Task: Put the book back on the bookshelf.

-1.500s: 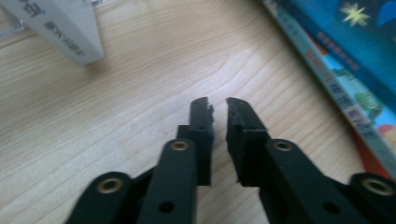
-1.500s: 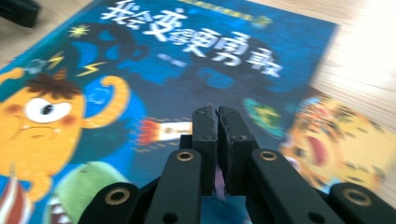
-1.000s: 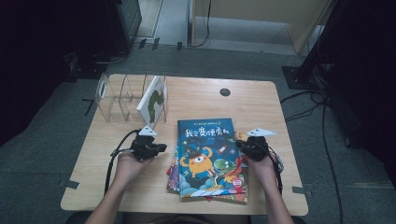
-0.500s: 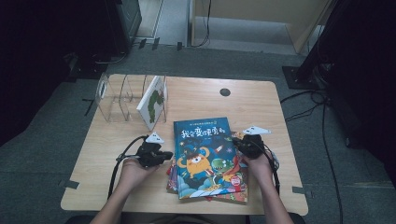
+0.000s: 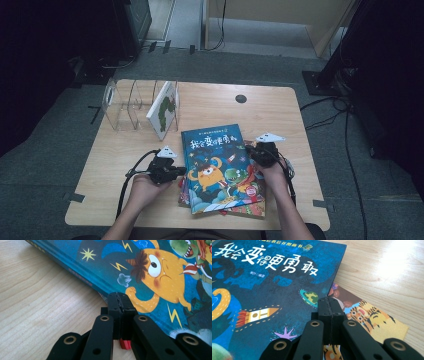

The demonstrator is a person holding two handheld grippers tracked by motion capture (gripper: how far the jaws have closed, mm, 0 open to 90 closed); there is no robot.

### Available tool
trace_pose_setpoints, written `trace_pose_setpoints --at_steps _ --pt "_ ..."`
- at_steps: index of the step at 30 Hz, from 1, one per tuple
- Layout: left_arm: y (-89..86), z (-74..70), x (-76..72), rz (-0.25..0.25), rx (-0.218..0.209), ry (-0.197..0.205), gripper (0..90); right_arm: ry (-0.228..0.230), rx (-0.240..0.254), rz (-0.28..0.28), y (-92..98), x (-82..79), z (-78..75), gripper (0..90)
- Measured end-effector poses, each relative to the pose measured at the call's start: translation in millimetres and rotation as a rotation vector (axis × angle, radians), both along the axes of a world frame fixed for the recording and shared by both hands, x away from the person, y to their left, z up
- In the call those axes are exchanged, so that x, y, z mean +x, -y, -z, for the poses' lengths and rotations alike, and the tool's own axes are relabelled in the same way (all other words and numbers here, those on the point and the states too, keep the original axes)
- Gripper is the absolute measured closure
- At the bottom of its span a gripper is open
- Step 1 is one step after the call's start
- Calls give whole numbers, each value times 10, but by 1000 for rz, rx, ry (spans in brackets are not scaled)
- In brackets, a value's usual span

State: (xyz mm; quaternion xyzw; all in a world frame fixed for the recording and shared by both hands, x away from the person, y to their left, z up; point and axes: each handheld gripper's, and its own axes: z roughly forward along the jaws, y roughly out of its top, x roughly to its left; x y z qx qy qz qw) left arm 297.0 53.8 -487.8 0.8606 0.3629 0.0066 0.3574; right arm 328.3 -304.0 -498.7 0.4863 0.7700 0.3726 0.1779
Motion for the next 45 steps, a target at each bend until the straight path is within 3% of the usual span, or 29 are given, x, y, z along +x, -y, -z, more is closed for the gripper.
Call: trace_pose_setpoints --at_steps 9,14,17,20,22,31,36,41,45 --pt "17 -1 -61 -18 8 7 900 -3 7 5 -25 62 0 900" --pt "3 -1 -58 -16 12 -20 900 -2 -21 39 -23 85 -15 900" --pt "9 -7 -70 -13 15 -14 900 -13 14 53 51 78 -38 900" --pt "3 -44 -113 2 -1 -10 898 -35 49 50 97 36 -50 900" --pt "18 -43 -146 9 14 -5 900 -30 47 38 91 -5 -55 900" --pt "37 -17 -207 30 0 -29 900 -40 33 3 49 -165 -67 900" --pt "95 -32 -217 35 16 -18 900 -56 13 24 46 -200 -55 900" --pt "151 -10 -224 50 -15 -31 900 -51 23 42 99 -223 -75 900" --pt "204 -6 -244 52 -14 -21 900 -54 22 55 150 -233 -86 900"
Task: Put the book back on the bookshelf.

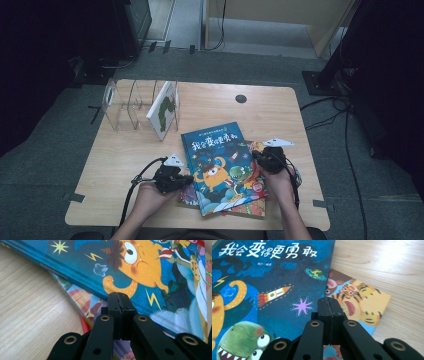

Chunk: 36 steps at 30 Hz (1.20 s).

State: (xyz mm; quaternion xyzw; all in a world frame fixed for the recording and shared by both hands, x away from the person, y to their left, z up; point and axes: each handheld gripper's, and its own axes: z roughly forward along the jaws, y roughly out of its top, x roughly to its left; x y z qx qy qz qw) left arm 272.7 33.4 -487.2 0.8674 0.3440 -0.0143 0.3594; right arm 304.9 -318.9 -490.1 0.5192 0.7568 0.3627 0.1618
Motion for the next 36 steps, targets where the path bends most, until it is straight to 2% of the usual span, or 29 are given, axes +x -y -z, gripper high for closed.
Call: trace_pose_setpoints --at_steps 6,9,13,18,20,23,28,30,32,33,36 --pt "56 9 -24 -4 -10 4 900 -10 29 16 66 40 27 900" --pt "71 8 -36 -4 -4 13 900 5 7 18 48 50 35 900" --pt "68 11 -37 -10 -9 9 900 -9 19 46 32 87 57 900" --pt "59 15 -68 -11 -20 -6 900 7 12 41 -3 117 66 900" --pt "57 15 -86 -9 -19 -8 900 -11 -8 44 -48 160 42 900" --pt "65 17 -122 -13 -21 -6 900 6 -28 39 -103 204 46 900" --pt "77 27 -176 -18 -31 -3 900 37 -19 19 -144 277 73 900" --pt "79 29 -180 -23 -33 -4 900 16 -31 16 -167 334 44 900" --pt "77 30 -178 -24 -37 -6 900 40 17 20 -158 341 19 900" --pt "79 31 -178 -24 -37 -6 900 44 25 25 -158 337 7 900" --pt "100 33 -176 -18 -38 -4 900 42 6 17 -128 313 -5 900"
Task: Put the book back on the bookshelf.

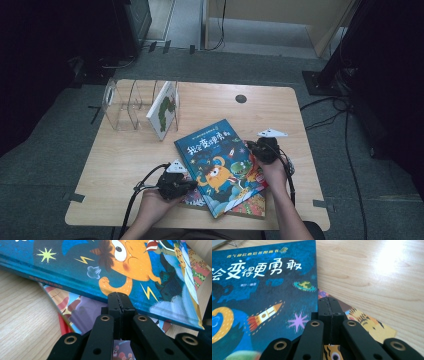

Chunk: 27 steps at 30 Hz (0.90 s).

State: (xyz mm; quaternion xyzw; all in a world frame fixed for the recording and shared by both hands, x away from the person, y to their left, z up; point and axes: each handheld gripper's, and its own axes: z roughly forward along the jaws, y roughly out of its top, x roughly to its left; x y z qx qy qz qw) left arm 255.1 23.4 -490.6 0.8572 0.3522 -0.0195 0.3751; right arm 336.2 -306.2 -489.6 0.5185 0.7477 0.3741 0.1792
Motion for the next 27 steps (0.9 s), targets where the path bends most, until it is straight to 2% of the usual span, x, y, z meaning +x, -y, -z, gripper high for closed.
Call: trace_pose_setpoints --at_steps 4,17,27 --pt "50 8 3 6 -7 4 900 -1 24 -3 62 -41 -1 900" --pt "189 16 75 35 -18 1 900 21 10 -14 157 -219 -10 900" --pt "319 24 175 52 -24 1 900 22 19 13 286 -369 -13 900"
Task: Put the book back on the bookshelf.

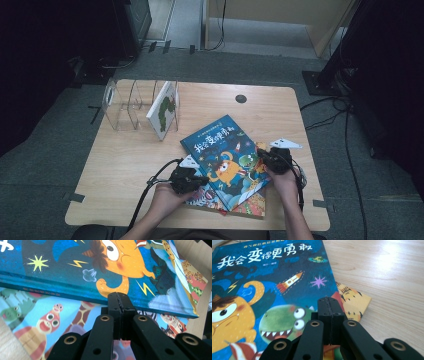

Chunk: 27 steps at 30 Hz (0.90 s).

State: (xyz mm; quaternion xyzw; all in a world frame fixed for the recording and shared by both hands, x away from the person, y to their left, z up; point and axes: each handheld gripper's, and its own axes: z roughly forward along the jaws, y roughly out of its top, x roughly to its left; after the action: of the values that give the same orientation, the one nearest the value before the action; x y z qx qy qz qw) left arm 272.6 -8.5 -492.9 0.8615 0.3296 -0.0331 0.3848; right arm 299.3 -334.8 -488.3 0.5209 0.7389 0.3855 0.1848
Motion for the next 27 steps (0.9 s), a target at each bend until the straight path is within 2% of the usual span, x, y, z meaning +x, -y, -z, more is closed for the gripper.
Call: trace_pose_setpoints --at_steps 10,11,12,14,18,22,25,27 --pt "98 -8 135 13 7 9 900 10 4 13 82 -98 6 899" --pt "90 -20 140 7 18 28 893 7 1 10 89 -105 7 898" --pt "76 -33 152 4 26 33 867 4 4 11 92 -116 8 894" --pt "26 -58 189 -14 6 16 830 3 2 10 106 -135 11 887" --pt "-88 -128 275 -20 -6 19 765 6 0 7 129 -162 20 853" --pt "-206 -197 372 -35 6 29 764 7 -2 11 144 -206 18 850" --pt "-302 -213 468 -52 13 22 801 -1 3 18 171 -243 20 870" --pt "-361 -221 523 -67 20 33 832 -5 8 24 190 -270 19 899"
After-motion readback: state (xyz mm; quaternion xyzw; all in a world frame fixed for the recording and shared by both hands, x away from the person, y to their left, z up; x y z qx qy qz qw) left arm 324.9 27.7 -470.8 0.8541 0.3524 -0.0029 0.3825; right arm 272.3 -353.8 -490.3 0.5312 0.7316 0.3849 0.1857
